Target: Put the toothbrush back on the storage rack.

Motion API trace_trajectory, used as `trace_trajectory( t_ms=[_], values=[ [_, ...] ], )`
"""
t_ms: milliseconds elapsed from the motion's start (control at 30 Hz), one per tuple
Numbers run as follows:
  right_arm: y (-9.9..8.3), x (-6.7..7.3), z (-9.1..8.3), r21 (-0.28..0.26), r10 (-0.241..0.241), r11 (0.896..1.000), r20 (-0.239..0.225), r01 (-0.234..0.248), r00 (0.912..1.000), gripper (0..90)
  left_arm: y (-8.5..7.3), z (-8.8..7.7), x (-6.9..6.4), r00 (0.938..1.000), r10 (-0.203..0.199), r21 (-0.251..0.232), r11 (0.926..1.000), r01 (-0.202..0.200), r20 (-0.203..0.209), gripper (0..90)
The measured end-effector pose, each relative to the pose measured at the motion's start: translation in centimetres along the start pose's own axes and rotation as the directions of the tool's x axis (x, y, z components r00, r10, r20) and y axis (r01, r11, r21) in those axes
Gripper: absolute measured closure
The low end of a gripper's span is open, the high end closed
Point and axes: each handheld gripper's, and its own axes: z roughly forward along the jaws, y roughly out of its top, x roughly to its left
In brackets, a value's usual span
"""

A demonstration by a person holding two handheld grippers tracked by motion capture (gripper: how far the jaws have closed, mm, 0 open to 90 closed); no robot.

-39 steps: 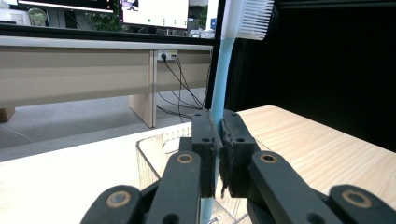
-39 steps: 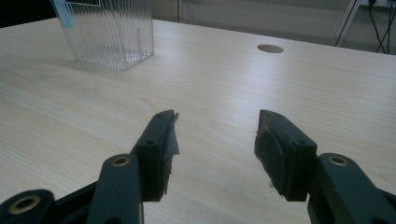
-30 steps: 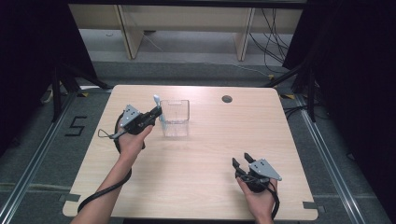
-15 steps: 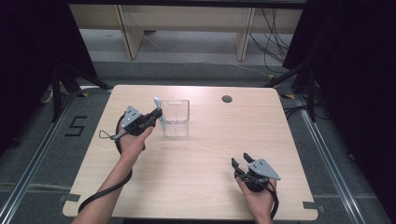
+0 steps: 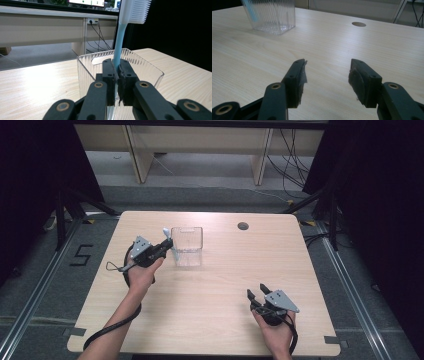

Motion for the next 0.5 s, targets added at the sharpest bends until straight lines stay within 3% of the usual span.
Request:
trace_trajectory(
  t_ms=[200, 233, 300, 500],
  values=[
    [0.12, -0.17, 0.16, -0.009, -0.034, 0.999, 0.006, 0.034, 0.9994, 47.3, -0.08, -0.12, -0.02, 1.0, -0.004, -0.001, 1.0, 0.004, -0.004, 83.9],
    [0.08, 0.16, 0.14, 0.0, 0.005, 1.0, 0.002, -0.005, 1.0, 47.2, -0.11, -0.17, 0.02, 1.0, 0.002, 0.003, 1.0, -0.002, -0.004, 83.9],
    [0.1, 0.01, 0.17, -0.001, -0.015, 1.0, 0.0, 0.015, 0.9999, 47.3, -0.15, -0.22, 0.01, 1.0, 0.005, 0.005, 1.0, -0.005, -0.006, 83.7],
    [0.09, 0.06, 0.14, 0.003, -0.013, 1.0, -0.003, 0.013, 0.9999, 47.2, -0.21, -0.25, -0.03, 0.9999, 0.011, 0.007, 0.9999, -0.011, -0.005, 82.1]
  ],
)
